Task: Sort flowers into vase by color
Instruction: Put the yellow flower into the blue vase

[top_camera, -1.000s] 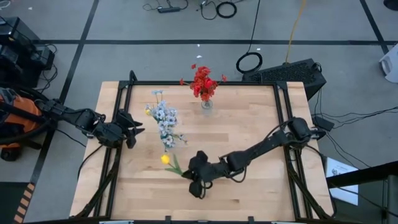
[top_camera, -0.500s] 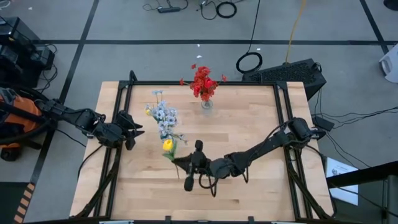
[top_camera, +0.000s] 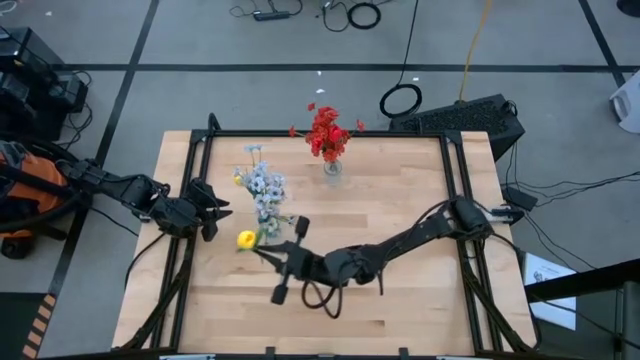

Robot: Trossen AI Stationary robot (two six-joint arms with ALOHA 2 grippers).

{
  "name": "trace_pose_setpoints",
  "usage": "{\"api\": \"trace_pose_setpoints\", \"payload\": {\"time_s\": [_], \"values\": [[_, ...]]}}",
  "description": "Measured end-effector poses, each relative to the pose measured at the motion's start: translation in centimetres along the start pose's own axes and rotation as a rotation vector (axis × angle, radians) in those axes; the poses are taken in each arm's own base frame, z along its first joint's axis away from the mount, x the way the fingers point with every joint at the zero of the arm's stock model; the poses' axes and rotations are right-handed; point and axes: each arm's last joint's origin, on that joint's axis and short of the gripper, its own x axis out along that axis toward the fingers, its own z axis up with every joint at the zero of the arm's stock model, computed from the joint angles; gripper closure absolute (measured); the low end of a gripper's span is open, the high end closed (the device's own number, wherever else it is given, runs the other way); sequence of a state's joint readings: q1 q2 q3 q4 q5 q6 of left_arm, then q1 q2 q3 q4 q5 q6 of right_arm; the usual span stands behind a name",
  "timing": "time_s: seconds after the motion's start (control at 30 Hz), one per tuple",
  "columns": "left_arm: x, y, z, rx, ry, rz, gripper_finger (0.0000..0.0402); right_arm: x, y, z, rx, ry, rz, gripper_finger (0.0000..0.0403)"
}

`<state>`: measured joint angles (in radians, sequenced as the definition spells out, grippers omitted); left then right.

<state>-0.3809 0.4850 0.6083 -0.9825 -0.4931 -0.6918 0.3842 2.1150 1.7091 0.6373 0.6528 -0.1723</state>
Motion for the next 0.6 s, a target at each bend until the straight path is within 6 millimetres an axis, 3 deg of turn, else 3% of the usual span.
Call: {"api": "trace_pose_setpoints", "payload": {"time_s": [0.23, 0.37, 0.6], "values": [[0.0, 0.0, 0.0, -0.002, -0.001, 0.000, 0.0262, 3.8, -0.3, -1.3, -0.111, -0.015, -0.099, 0.0402], [0.0, 0.0, 0.0, -0.003, 0.001, -0.002, 0.0262, 5.7, -1.2, -1.1, -0.169, -0.010, -0.170, 0.0402], [0.0, 0.0, 0.0, -0.003, 0.012, -0.016, 0.0262, 7.1, -3.0, -1.9, -0.238, 0.109, -0.263, 0.0402]]}}
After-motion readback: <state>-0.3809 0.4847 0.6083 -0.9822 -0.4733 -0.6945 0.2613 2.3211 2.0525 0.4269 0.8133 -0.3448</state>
